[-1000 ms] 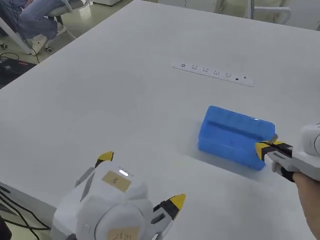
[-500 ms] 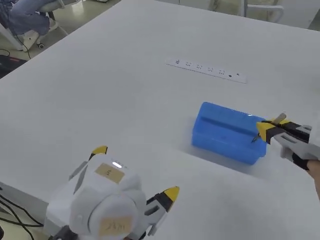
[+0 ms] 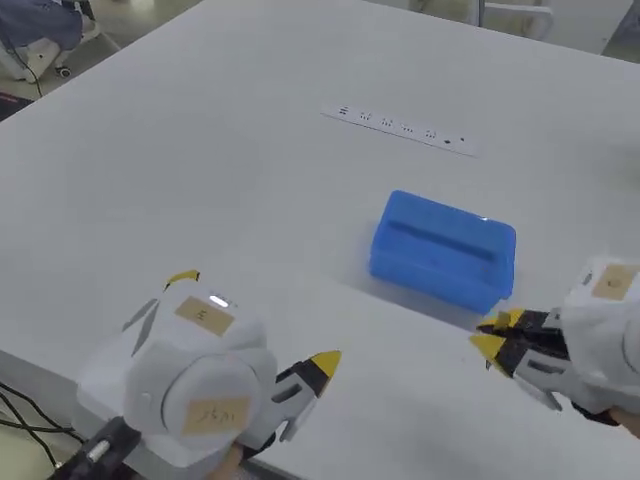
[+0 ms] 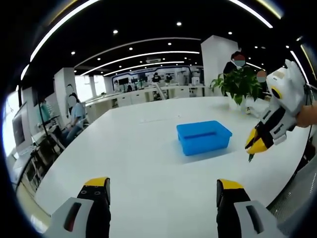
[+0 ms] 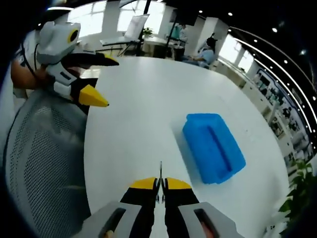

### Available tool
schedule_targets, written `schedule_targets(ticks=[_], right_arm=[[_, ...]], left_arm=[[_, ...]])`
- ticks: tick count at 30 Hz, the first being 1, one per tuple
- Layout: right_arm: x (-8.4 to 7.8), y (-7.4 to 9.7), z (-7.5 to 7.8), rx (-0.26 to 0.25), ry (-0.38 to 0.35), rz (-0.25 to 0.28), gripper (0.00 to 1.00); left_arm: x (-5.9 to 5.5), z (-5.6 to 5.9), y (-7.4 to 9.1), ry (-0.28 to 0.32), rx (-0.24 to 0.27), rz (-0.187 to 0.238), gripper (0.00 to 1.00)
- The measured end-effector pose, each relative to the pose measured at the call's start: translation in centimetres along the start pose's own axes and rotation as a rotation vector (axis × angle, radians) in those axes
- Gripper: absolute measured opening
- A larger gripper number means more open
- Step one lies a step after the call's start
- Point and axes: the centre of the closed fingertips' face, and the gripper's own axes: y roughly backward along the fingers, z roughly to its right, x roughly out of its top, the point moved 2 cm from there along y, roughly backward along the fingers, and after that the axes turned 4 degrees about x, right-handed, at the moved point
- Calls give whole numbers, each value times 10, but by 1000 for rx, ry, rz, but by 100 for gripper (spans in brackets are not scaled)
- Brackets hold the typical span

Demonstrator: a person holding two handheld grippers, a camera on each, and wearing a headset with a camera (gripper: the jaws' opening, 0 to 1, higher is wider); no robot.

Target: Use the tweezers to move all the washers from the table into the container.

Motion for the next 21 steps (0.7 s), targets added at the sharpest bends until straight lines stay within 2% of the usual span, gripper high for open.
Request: schedule_targets(ticks=[3,5,8,14,21], right_arm=[[0,-12,-6,29,69,-30,2],[6,-18,-10,44,114,-34,2],[11,-31,-18,77,144,-51,2],[18,-50,-22,110,248,-77,3],[17,-68,-28,194,336,-126,3]], left_arm=[[0,0,0,-1,-1,1,90],[0,-1,0,0,3,-2,90],[0,-3,0,7,10,-3,90],[-1,-4,-1,10,17,-7,90],[-1,-4,-1,10,16,-9,90]])
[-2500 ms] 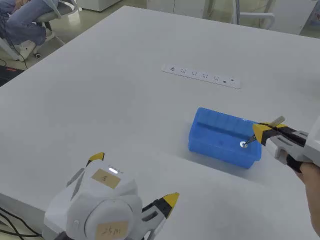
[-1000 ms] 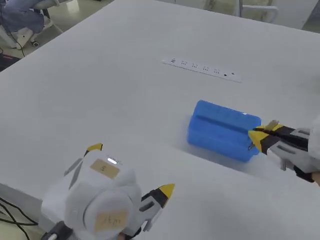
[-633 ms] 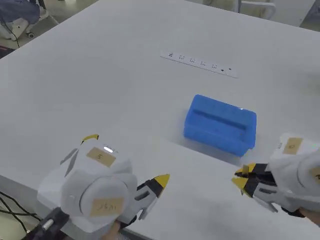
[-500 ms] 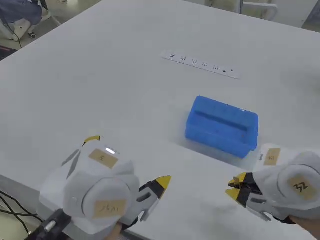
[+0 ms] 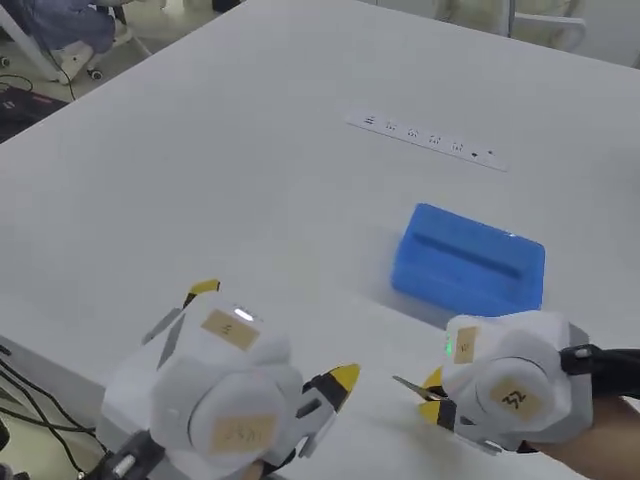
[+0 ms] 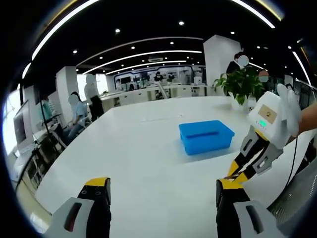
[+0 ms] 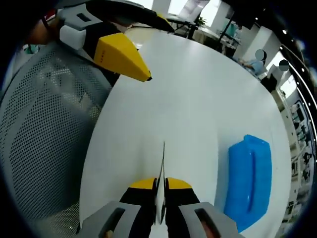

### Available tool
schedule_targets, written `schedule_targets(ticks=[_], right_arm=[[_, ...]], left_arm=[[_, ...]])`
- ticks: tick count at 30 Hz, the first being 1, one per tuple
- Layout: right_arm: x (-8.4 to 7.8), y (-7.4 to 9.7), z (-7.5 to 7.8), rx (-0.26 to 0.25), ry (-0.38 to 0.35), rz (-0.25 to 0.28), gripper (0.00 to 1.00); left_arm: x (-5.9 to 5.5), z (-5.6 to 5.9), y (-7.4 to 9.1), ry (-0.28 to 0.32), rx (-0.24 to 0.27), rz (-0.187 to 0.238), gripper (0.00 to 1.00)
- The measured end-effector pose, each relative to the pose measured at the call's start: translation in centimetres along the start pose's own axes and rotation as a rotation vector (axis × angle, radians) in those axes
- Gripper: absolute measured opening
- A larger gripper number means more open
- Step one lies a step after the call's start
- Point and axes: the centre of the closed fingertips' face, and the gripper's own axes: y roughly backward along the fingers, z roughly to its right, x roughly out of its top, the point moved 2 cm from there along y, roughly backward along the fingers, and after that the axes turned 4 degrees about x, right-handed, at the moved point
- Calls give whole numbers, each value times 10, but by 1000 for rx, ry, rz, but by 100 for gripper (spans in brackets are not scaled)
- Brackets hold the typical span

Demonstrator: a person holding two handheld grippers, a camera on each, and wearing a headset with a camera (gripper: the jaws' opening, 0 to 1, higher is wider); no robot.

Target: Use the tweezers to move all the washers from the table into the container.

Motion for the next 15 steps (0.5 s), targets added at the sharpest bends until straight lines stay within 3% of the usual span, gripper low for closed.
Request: schedule_targets(ticks=[8,15], right_arm=[[-2,-10,-2,58,72,-34,3],[-1,-9,-1,63,45,-18,6]], left_arm=[[0,0,0,5,3,0,90],[0,1,0,5,-2,0,90]])
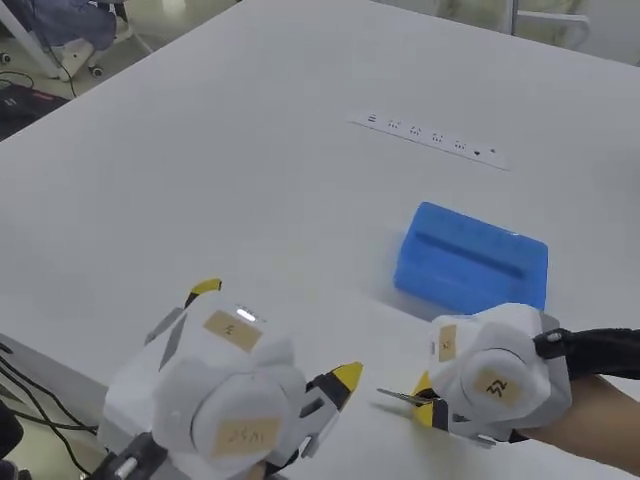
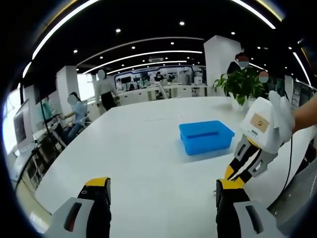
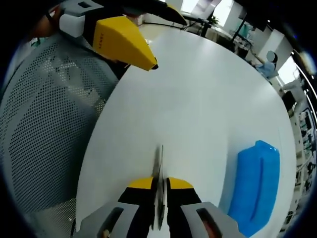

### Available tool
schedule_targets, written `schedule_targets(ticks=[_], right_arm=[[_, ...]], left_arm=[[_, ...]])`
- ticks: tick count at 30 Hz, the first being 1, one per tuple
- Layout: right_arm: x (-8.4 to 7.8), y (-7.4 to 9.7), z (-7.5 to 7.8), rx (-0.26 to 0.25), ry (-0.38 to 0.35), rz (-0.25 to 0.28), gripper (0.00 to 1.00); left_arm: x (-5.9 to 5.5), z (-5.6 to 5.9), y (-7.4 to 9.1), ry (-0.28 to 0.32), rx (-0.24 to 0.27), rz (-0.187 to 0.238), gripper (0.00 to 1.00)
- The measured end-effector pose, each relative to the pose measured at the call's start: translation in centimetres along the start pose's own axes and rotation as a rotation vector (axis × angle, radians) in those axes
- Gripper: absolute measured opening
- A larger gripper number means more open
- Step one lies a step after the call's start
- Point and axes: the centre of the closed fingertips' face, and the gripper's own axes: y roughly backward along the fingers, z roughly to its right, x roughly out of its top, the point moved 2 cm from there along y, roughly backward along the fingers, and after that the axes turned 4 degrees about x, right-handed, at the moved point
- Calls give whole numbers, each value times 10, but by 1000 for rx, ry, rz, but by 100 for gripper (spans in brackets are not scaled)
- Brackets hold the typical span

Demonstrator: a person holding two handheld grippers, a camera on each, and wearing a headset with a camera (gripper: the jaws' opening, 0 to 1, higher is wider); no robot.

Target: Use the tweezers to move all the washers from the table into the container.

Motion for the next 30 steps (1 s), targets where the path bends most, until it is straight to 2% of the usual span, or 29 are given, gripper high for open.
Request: schedule_targets(ticks=[2,4,5,8,9,11,12,19,26,30], right_arm=[[2,2,-1,-10,-36,23,13],[5,11,-2,-28,-70,43,13],[8,19,0,-72,-103,83,14],[6,43,-4,-130,-251,179,17],[4,54,-6,-170,-316,224,18],[-1,69,-9,-214,-387,269,21],[-3,79,-10,-243,-447,309,23],[-10,128,-17,-402,-672,489,34],[-29,146,-28,-496,-868,611,50],[-41,148,-35,-533,-926,630,63]], left_arm=[[0,1,0,-4,-4,-2,90],[-1,2,0,-5,-6,-5,90],[-1,2,0,-5,-8,-5,90],[-1,3,0,-7,-11,-3,90],[-1,4,0,-8,-14,-3,90],[-1,5,0,-9,-17,-2,90],[0,5,0,-9,-18,-1,90],[1,9,2,-10,-38,-1,92],[10,12,8,-32,-71,16,93],[17,15,16,-73,-119,17,95]])
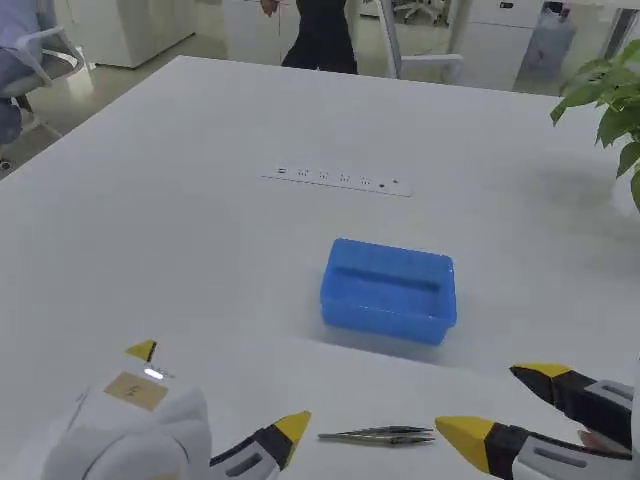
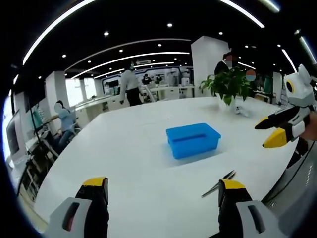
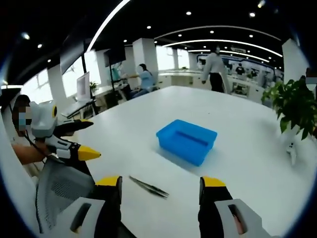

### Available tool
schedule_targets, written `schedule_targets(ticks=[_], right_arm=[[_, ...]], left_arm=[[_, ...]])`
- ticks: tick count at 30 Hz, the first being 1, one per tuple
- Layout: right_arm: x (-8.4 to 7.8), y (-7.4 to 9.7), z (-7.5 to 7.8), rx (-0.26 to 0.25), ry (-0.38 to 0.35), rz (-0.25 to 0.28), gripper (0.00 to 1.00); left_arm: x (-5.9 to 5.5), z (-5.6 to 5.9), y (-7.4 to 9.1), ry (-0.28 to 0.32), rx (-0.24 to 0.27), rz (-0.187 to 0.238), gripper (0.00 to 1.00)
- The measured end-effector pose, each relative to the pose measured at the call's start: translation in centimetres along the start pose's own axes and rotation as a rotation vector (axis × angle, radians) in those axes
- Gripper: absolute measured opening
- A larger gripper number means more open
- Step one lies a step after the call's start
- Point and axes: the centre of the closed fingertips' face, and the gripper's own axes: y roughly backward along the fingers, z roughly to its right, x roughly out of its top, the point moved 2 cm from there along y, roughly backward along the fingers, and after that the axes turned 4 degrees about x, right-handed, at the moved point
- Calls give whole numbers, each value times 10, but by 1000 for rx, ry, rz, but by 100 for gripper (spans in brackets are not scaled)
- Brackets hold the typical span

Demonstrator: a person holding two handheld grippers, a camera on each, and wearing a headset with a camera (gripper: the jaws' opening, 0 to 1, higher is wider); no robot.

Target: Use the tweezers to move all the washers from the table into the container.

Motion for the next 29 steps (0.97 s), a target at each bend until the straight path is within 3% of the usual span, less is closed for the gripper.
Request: schedule_targets(ticks=[4,8,11,15,29], right_arm=[[-10,5,6,-16,-38,-8,82],[-14,11,18,-99,-33,9,99],[-13,18,23,-128,-33,38,99],[-18,20,25,-130,-41,25,99],[-27,18,24,-124,-35,-7,99]], left_arm=[[6,6,7,-38,-45,0,98],[14,10,15,-64,-66,6,99],[21,10,16,-59,-78,13,99],[26,11,15,-55,-82,20,99],[29,10,8,-42,-82,23,99]])
